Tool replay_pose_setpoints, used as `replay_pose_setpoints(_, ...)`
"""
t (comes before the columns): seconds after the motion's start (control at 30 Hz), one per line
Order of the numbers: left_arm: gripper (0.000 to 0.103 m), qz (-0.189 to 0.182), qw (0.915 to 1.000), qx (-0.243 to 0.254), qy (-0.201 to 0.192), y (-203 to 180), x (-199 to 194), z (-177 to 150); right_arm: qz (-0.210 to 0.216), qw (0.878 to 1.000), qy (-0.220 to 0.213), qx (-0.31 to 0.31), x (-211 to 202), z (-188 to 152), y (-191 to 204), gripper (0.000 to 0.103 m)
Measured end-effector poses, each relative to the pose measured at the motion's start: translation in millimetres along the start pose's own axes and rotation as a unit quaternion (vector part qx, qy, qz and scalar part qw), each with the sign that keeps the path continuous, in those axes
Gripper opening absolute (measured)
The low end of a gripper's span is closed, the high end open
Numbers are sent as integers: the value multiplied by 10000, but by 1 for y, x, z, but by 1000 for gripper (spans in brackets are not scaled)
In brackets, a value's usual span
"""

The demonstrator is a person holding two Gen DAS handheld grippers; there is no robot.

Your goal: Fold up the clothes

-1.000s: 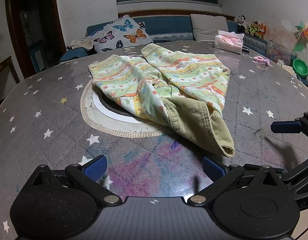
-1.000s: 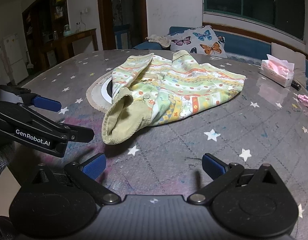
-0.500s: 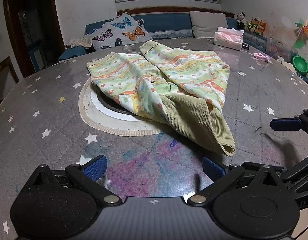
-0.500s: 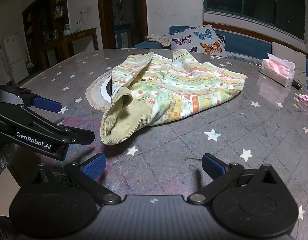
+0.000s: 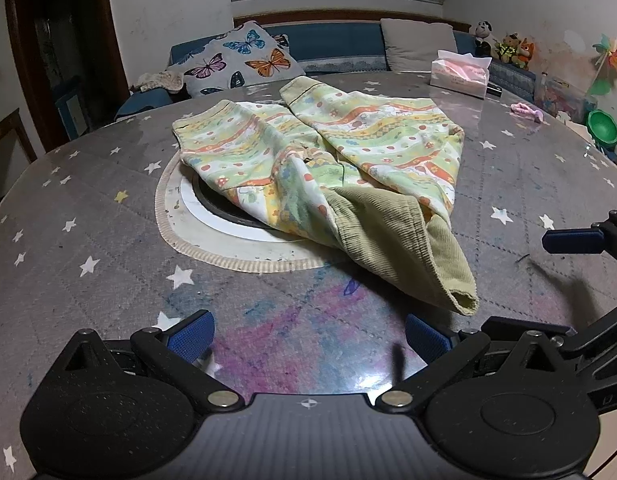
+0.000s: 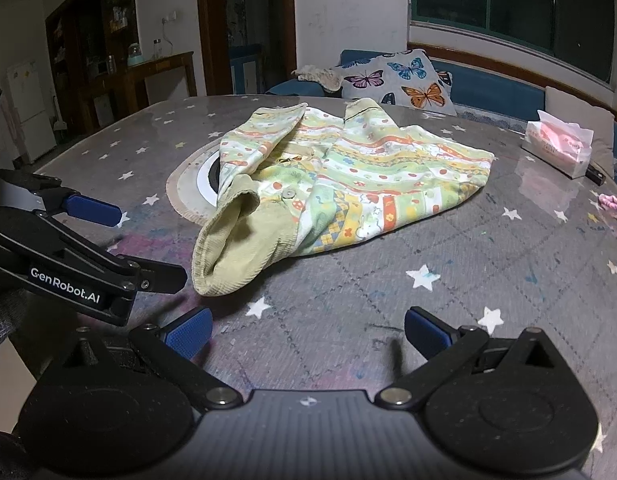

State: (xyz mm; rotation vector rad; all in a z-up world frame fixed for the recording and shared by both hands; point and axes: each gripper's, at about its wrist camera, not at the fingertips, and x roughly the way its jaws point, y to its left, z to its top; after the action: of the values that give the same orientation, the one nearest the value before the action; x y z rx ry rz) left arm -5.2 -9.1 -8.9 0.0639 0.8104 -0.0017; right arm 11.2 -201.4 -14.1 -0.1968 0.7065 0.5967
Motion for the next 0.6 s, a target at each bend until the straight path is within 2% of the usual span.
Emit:
replay_pose_setpoints(0.37, 103, 37, 10000, -39, 49, 6, 8, 6, -19, 10000, 40, -77, 8, 8, -5, 103)
replay_pose_setpoints(0.6, 103, 122, 9998, -137, -93, 20, 5, 19, 16, 9998, -24, -176, 9, 22, -13, 103)
